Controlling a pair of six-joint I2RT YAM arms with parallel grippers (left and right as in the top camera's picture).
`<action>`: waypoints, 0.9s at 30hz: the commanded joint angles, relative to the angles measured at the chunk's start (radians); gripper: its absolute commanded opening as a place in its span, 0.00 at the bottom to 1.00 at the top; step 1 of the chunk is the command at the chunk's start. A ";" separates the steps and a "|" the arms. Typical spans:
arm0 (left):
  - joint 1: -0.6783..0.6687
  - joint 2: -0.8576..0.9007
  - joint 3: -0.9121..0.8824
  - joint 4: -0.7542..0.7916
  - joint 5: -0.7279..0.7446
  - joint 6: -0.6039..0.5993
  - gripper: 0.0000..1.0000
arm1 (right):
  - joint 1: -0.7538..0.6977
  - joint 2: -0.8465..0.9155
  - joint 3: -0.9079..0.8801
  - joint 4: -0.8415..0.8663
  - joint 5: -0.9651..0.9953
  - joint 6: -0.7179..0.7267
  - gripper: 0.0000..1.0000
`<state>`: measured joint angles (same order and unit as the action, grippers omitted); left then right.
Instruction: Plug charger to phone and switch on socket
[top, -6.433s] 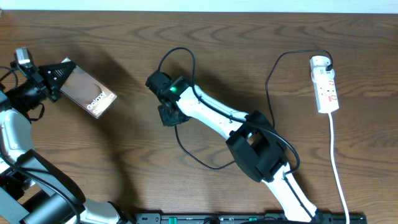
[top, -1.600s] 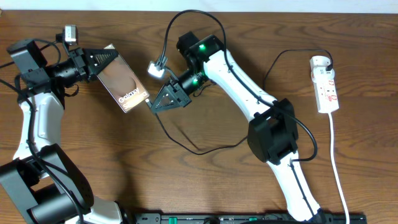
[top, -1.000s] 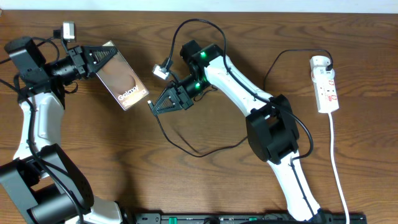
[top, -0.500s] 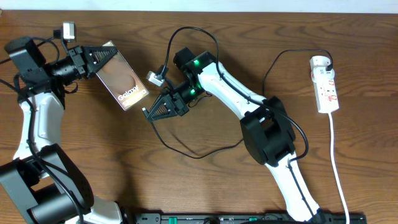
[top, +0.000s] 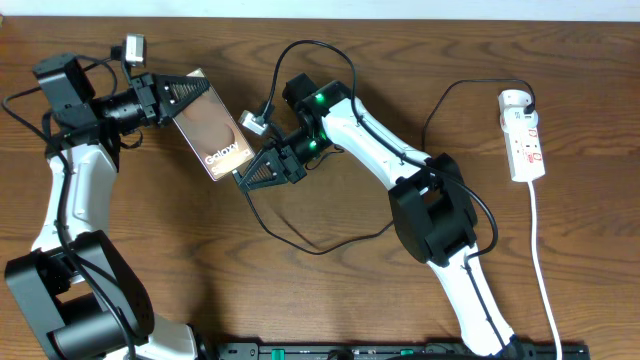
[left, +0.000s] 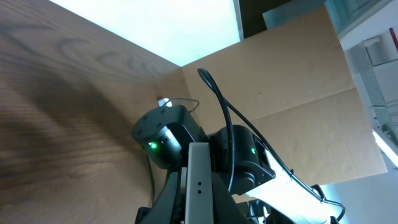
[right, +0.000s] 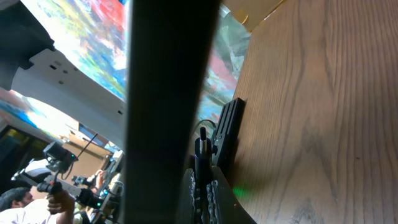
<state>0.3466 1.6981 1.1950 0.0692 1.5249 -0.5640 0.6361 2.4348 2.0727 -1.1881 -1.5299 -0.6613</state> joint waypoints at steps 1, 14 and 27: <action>0.014 -0.021 0.000 0.004 0.047 0.014 0.07 | -0.009 -0.002 -0.005 -0.001 -0.033 0.010 0.01; 0.023 -0.021 0.000 0.003 0.047 0.058 0.07 | -0.007 -0.002 -0.005 -0.002 -0.033 0.019 0.01; 0.023 -0.020 0.000 0.000 0.047 0.093 0.07 | -0.006 -0.002 -0.005 -0.008 -0.033 0.018 0.01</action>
<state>0.3656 1.6981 1.1950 0.0689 1.5249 -0.4942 0.6361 2.4348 2.0727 -1.1942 -1.5303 -0.6487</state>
